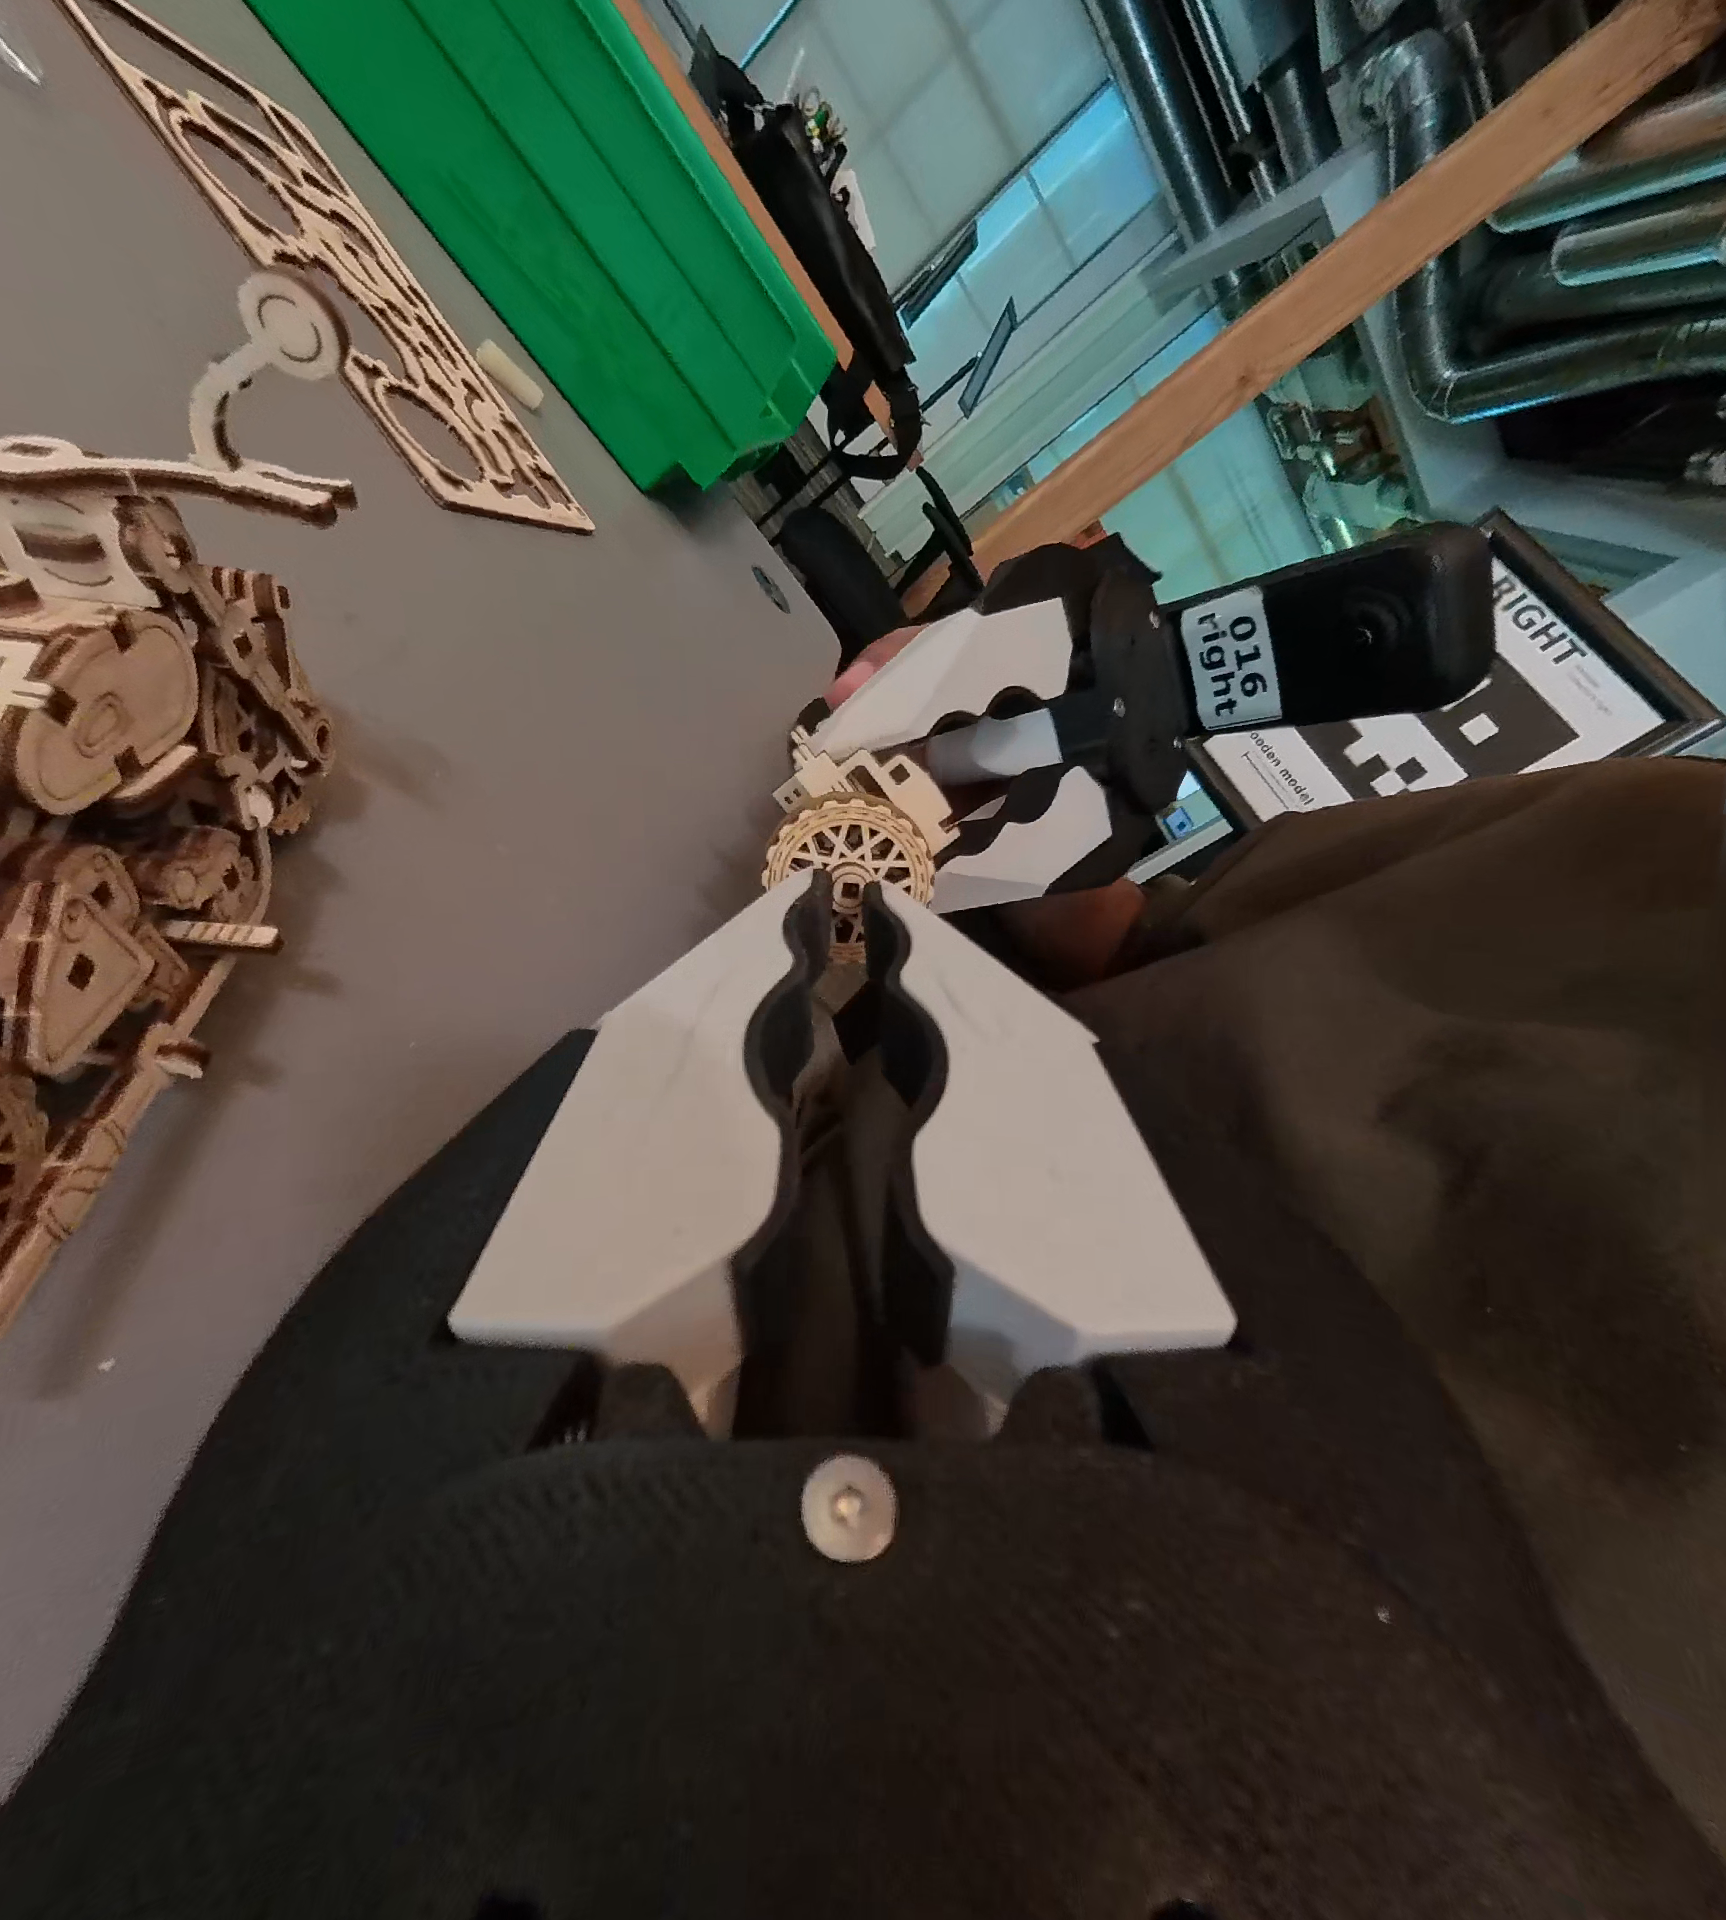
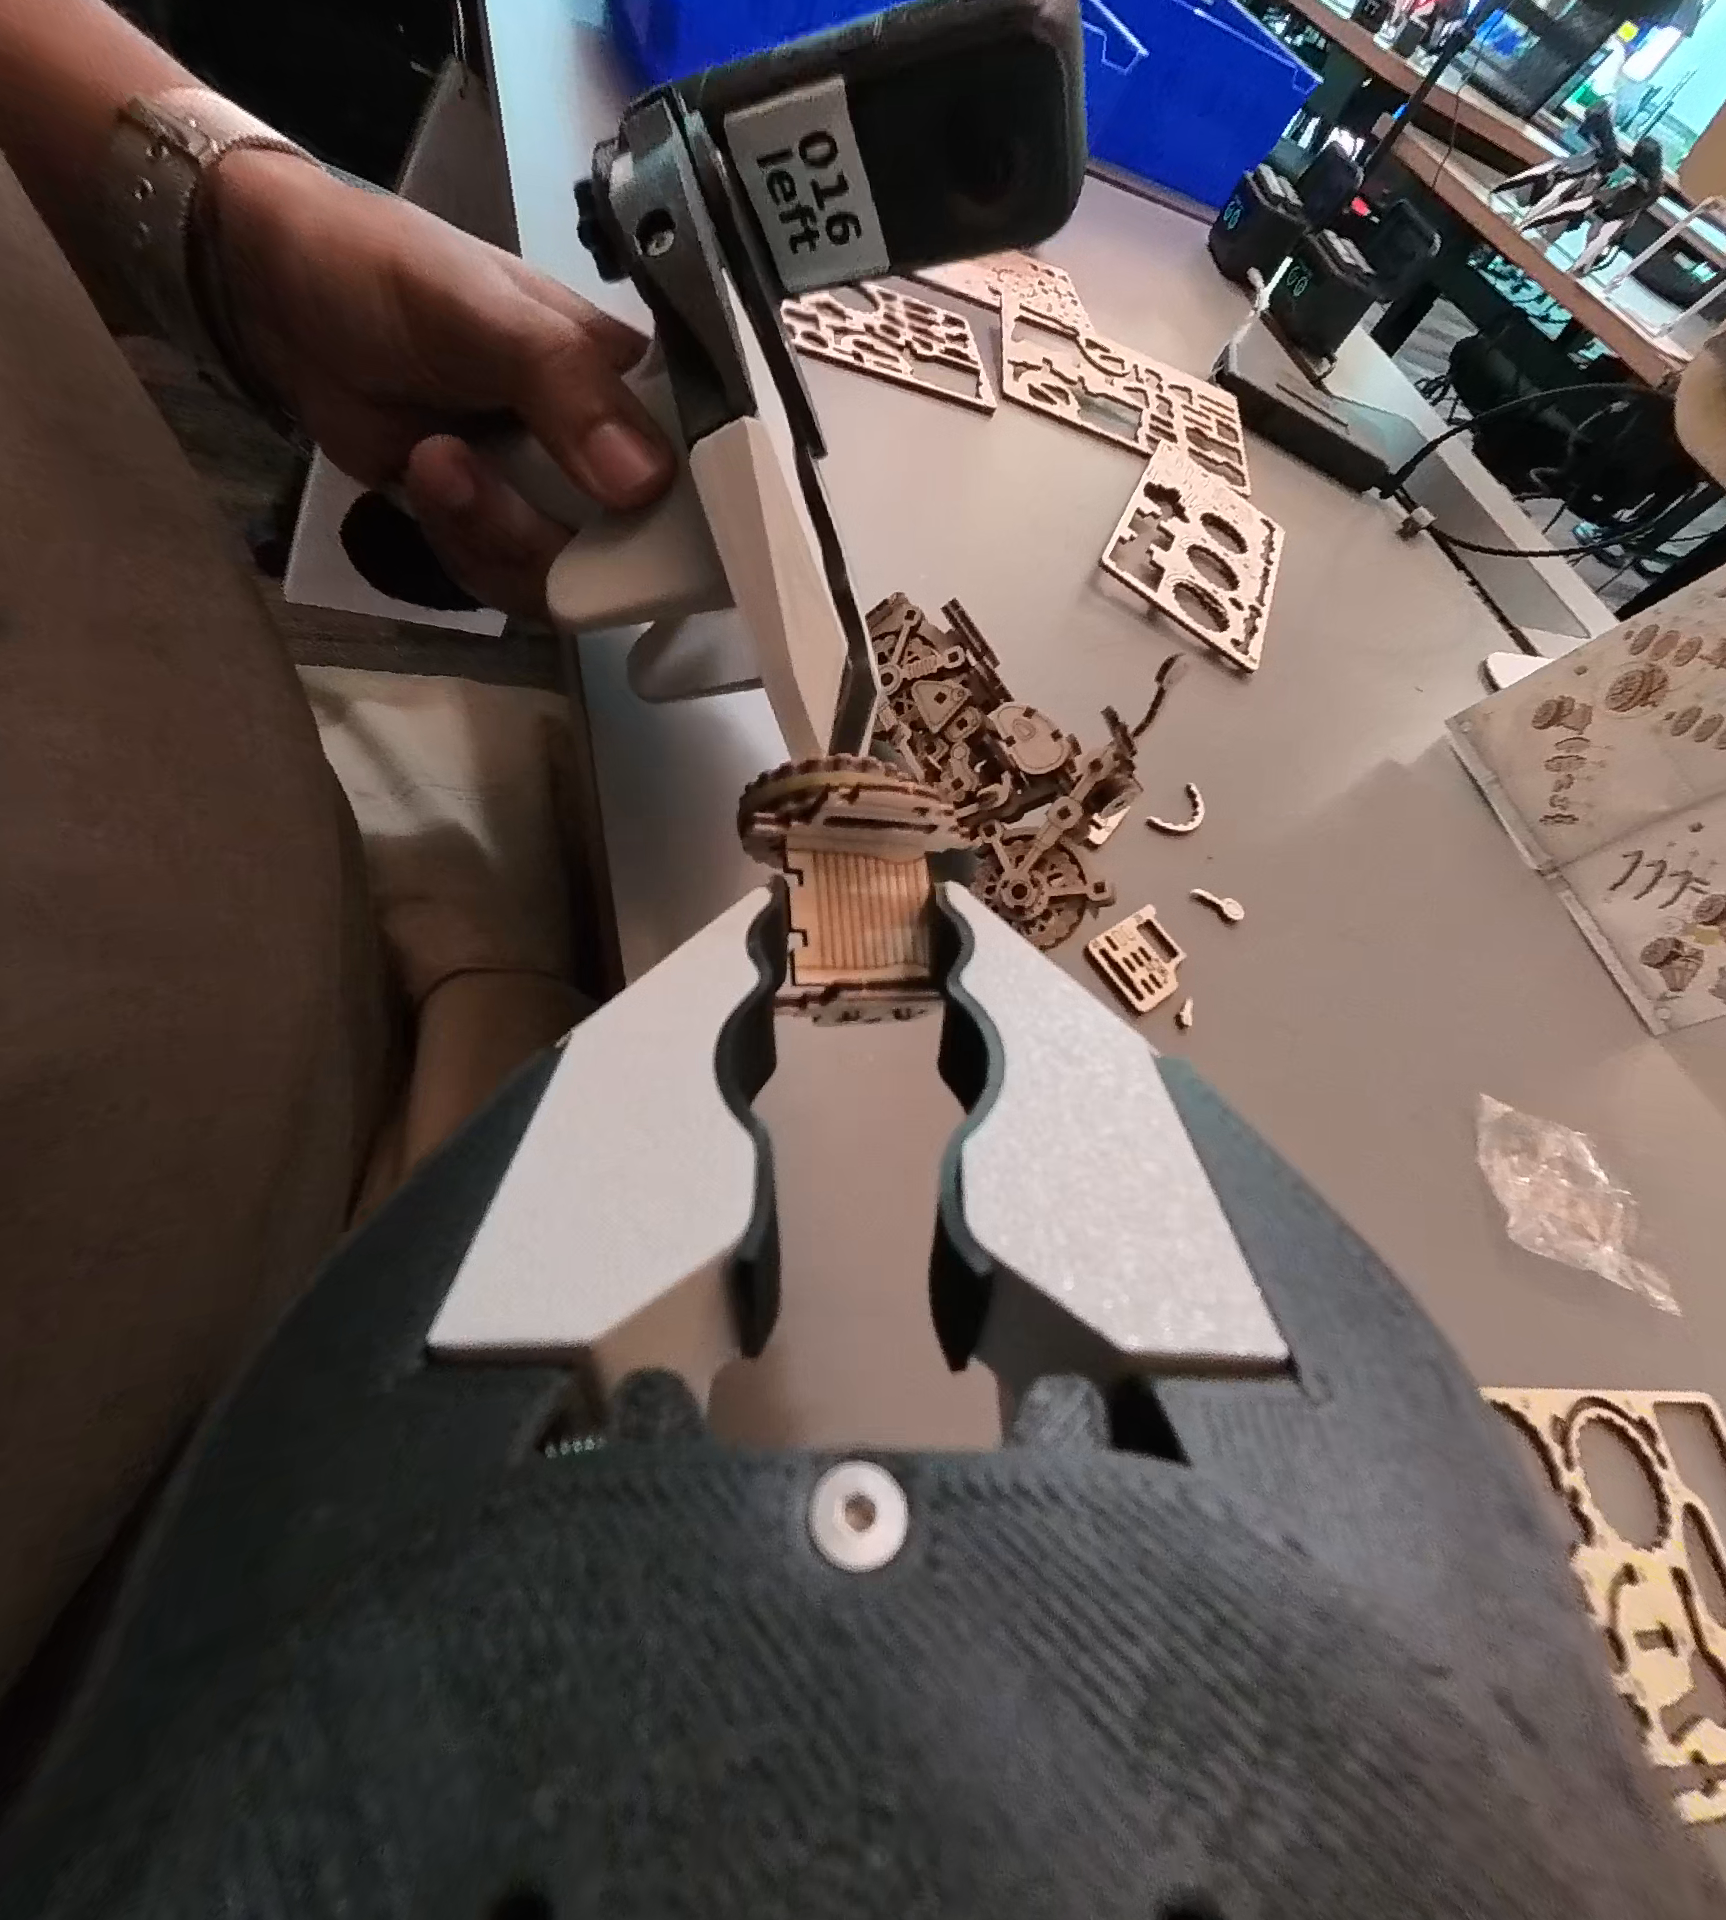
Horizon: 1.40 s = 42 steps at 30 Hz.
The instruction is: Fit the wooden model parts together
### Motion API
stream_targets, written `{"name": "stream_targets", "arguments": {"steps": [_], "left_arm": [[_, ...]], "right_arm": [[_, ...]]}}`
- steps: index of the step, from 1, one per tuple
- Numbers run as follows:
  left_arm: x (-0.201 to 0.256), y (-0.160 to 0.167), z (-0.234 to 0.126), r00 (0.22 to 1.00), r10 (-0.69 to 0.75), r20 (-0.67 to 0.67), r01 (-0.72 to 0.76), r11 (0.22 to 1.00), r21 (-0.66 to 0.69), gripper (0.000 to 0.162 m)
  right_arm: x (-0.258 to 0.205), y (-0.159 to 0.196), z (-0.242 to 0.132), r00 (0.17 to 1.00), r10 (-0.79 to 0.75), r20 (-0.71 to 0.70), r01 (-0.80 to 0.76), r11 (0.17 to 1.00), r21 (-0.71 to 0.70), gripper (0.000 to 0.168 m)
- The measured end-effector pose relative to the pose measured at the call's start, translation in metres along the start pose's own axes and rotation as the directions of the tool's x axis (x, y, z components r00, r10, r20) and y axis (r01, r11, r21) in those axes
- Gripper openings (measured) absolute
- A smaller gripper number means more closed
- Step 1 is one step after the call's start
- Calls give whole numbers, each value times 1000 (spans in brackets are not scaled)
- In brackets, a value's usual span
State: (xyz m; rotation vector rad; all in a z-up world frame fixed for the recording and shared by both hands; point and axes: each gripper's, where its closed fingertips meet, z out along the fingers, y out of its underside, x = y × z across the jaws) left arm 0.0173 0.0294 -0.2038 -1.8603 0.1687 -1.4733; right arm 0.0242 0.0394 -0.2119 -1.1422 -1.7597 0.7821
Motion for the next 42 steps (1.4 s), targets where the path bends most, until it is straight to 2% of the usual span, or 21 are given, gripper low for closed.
{"name": "stream_targets", "arguments": {"steps": [6,12,16,19,21,24,26,28,30,32,35,38,42], "left_arm": [[4,0,0,998,-39,-41,40,999,9,2],[-3,-3,-2,1000,-28,1,28,1000,14,3],[-5,-8,-5,1000,7,29,-8,999,46,29],[-9,-10,-5,982,139,131,-145,989,33,40],[-11,-9,-2,942,259,215,-263,965,-9,51],[-17,-8,1,841,419,342,-420,905,-74,76],[-20,-10,2,766,500,404,-501,858,-113,90],[-20,-13,2,691,567,448,-569,809,-147,96],[-17,-14,5,628,624,465,-624,761,-179,97],[-16,-10,8,585,666,463,-653,725,-217,95],[-14,-5,11,546,705,452,-679,688,-254,81],[-10,-6,11,489,744,455,-716,640,-278,65],[-15,-2,11,451,767,456,-721,615,-320,61]], "right_arm": [[-1,-3,-2,998,58,36,-59,998,28,25],[1,1,3,995,92,26,-92,996,5,26],[13,13,7,989,148,-31,-149,988,-47,26],[22,16,8,956,288,-49,-290,956,-35,26],[27,12,9,894,446,-34,-446,895,12,26],[31,3,8,732,680,50,-681,726,93,25],[32,0,9,622,777,97,-783,611,117,25],[26,0,12,541,831,130,-841,531,107,25],[16,-6,16,451,871,195,-892,442,90,25],[8,-15,18,320,906,278,-947,313,70,25],[6,-16,18,156,929,337,-988,149,47,25],[9,-11,18,75,934,350,-997,70,28,25],[8,-12,18,21,930,368,-1000,21,6,25]]}}
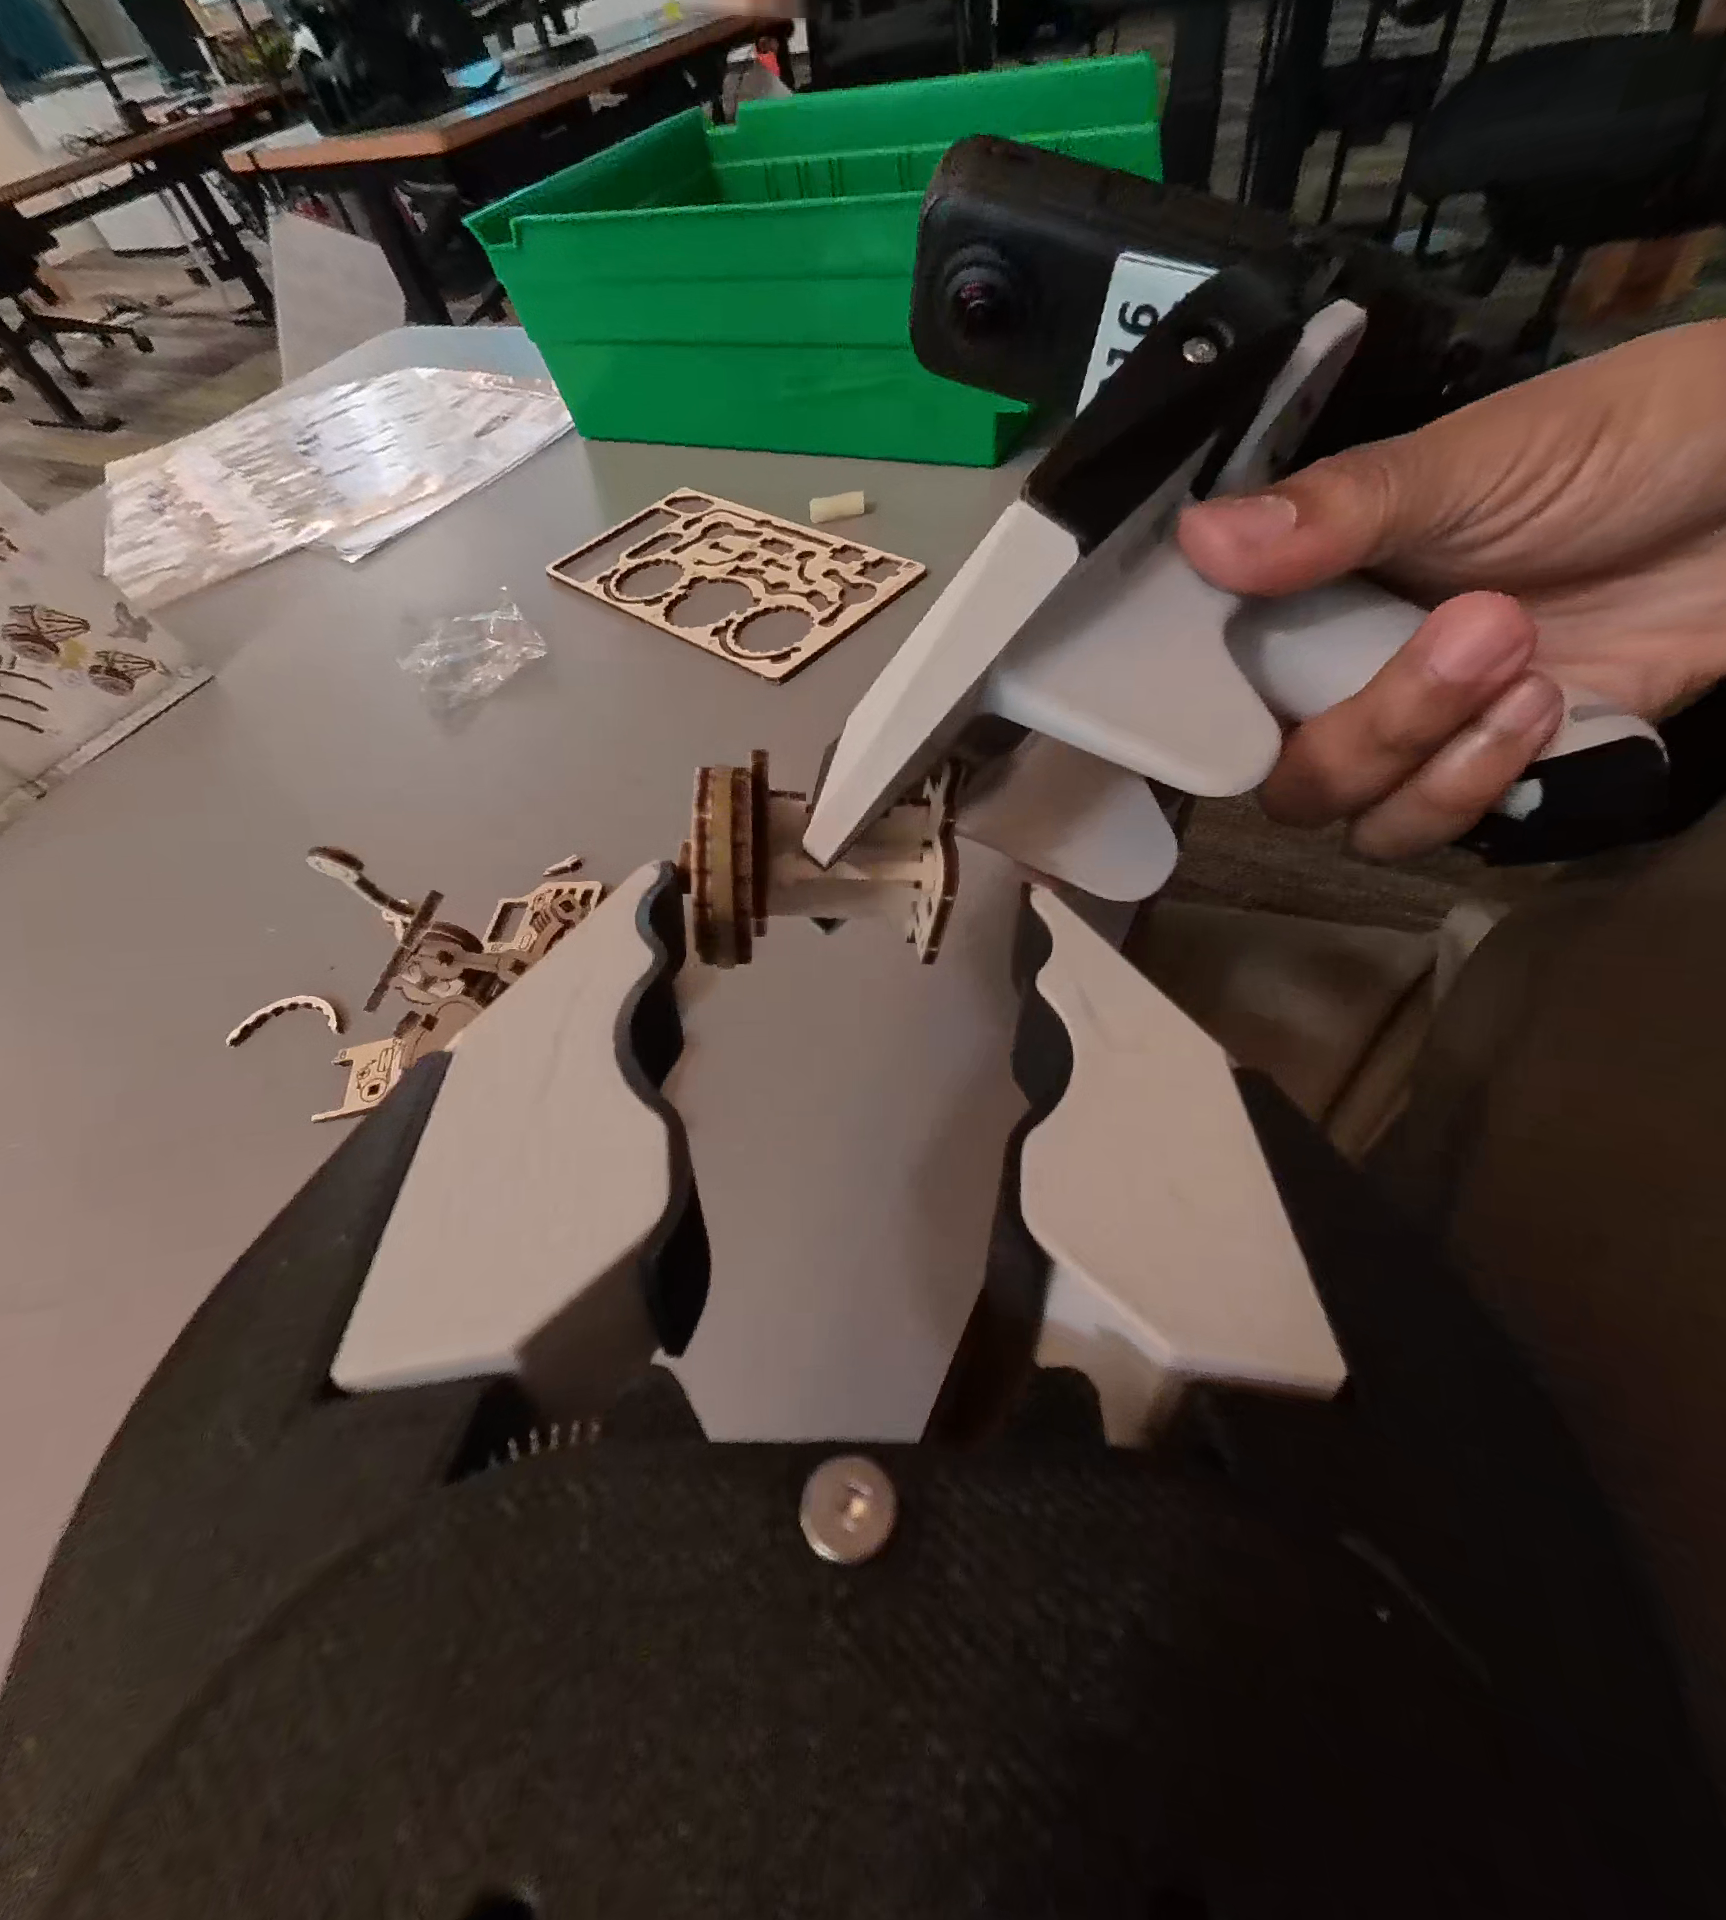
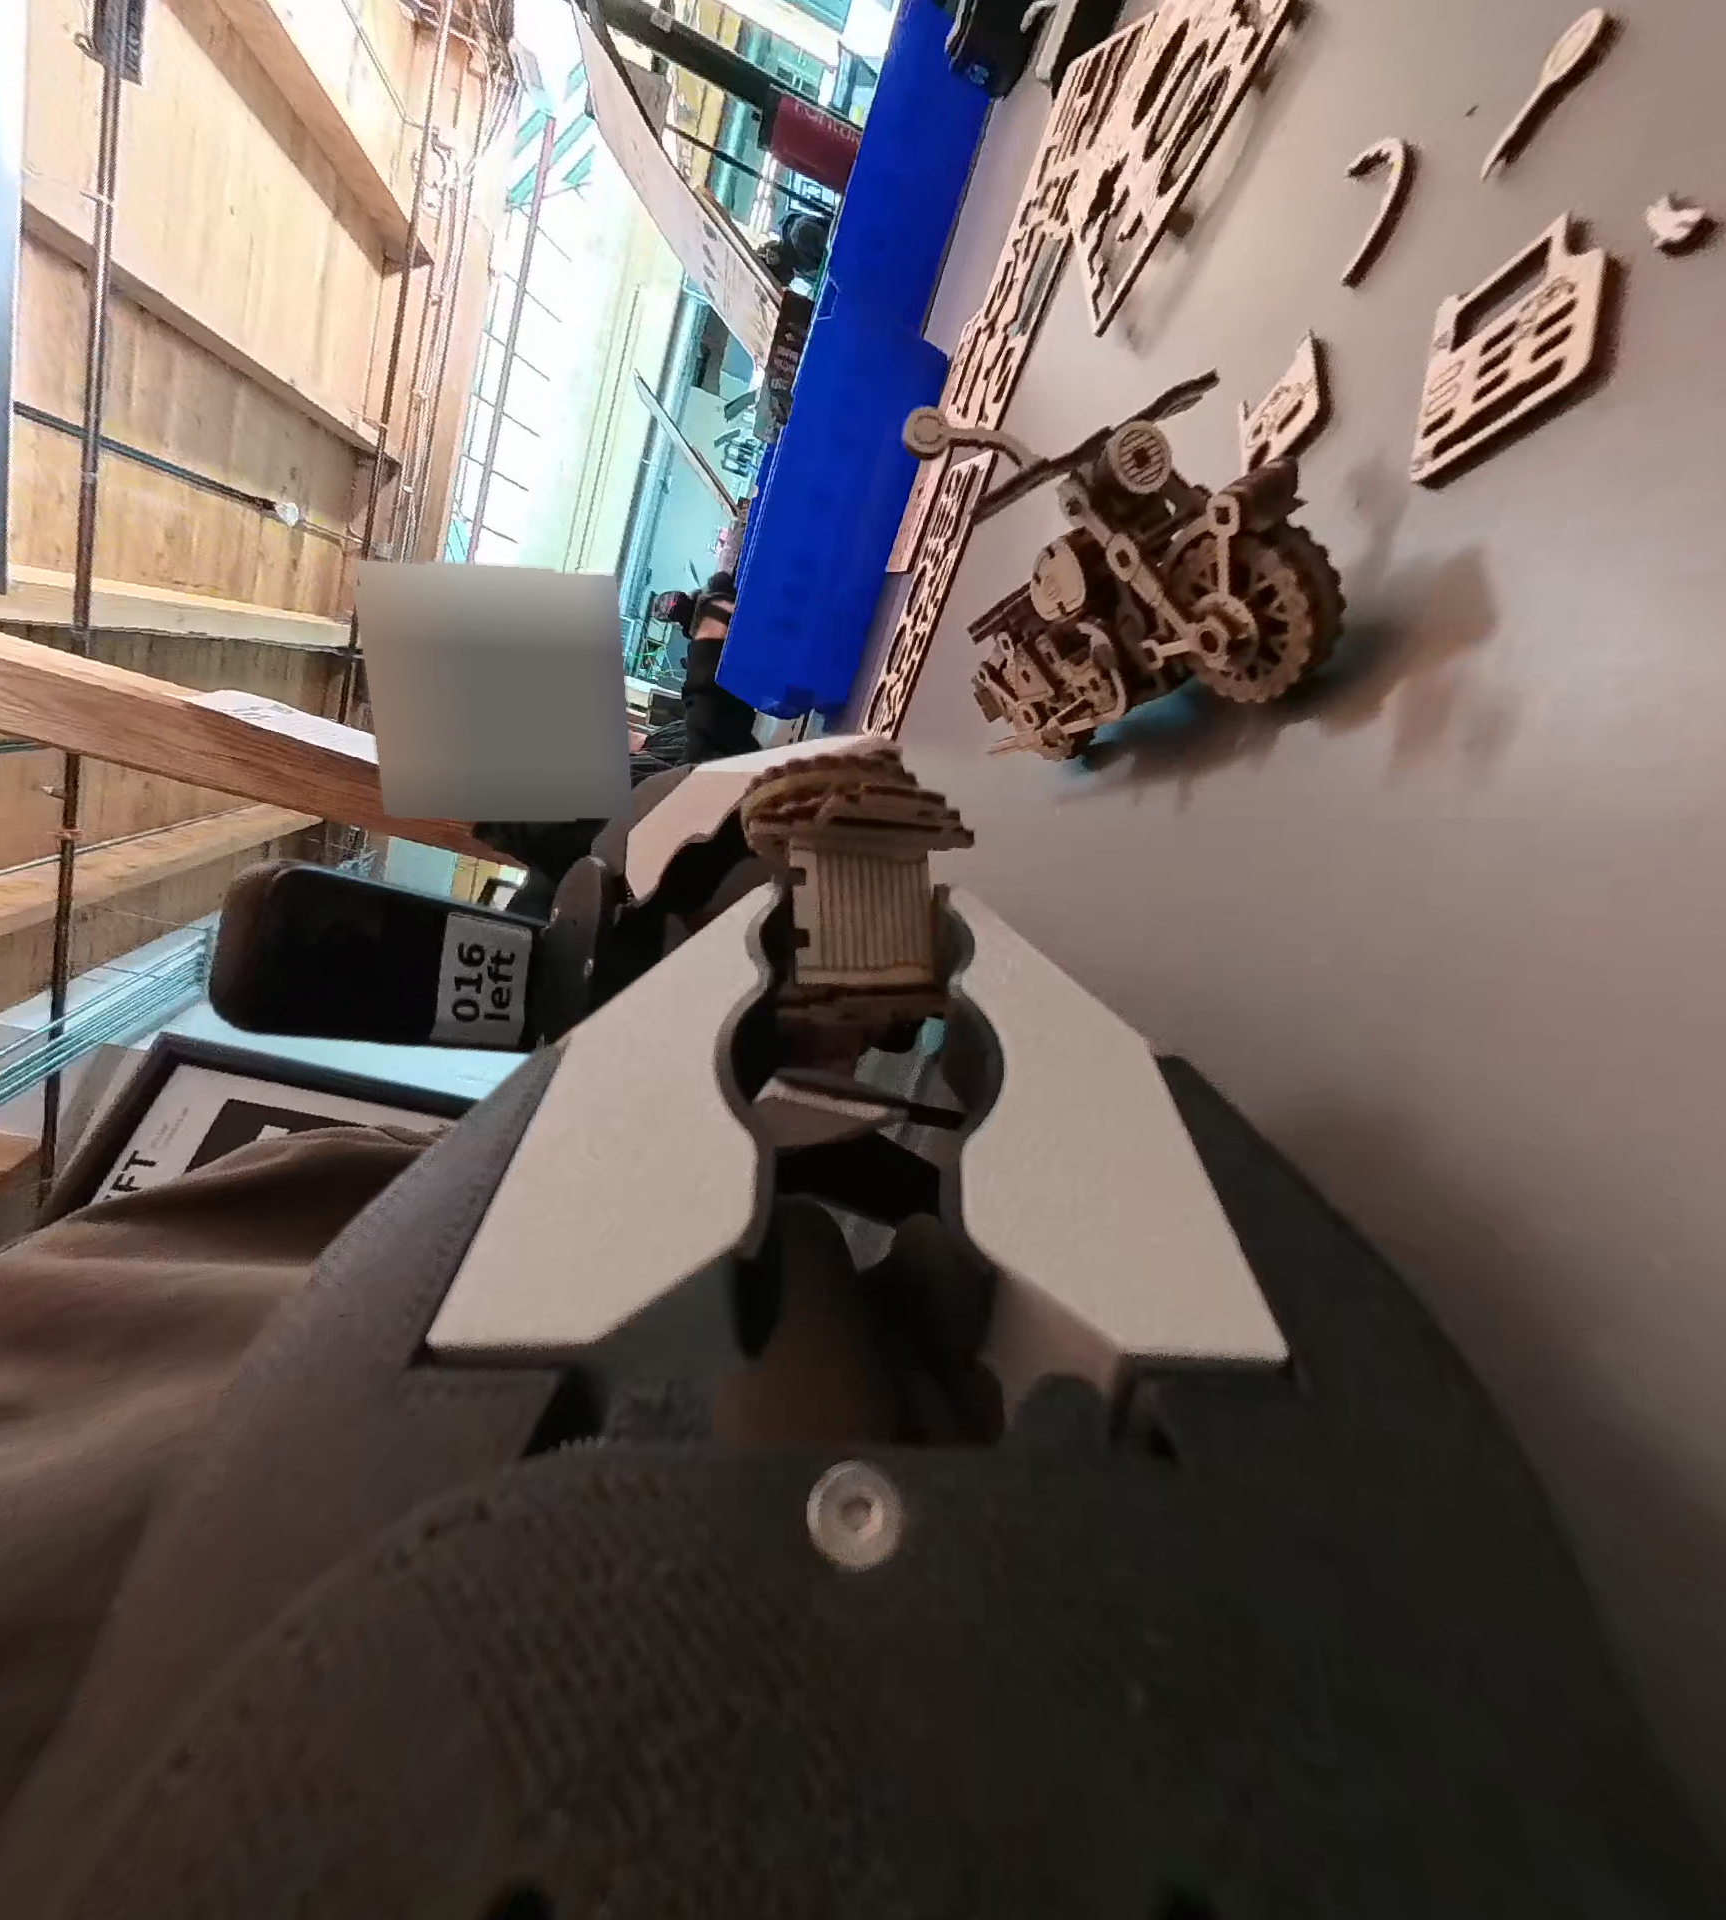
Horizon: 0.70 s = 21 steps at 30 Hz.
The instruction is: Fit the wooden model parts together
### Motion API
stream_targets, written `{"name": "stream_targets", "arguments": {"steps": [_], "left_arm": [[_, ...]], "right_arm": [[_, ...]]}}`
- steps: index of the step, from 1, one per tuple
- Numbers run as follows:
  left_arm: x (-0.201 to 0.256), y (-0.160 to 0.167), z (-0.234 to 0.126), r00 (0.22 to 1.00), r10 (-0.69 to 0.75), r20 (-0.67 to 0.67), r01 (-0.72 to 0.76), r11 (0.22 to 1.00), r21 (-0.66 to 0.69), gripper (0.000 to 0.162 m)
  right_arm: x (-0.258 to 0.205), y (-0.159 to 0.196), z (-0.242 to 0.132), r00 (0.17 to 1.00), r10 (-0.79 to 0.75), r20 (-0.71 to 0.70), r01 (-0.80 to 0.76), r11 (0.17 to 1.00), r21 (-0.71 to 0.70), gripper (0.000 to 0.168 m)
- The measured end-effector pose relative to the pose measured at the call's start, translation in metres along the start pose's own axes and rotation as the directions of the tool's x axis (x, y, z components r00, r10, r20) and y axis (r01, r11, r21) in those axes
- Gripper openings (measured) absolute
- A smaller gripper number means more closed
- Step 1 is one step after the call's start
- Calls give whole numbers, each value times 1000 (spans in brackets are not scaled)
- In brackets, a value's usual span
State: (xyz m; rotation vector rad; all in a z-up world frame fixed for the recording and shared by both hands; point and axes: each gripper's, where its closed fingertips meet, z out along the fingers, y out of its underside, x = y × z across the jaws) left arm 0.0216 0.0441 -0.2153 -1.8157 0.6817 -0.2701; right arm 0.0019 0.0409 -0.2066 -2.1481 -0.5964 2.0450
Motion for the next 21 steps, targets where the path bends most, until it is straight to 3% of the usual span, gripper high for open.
{"name": "stream_targets", "arguments": {"steps": [17,21], "left_arm": [[-6,-1,-4,1000,9,5,-9,1000,18,49],[-12,-6,-7,1000,-25,10,25,998,51,49]], "right_arm": [[0,6,4,1000,-6,6,6,999,-44,26],[-10,4,1,998,-16,67,20,998,-65,41]]}}
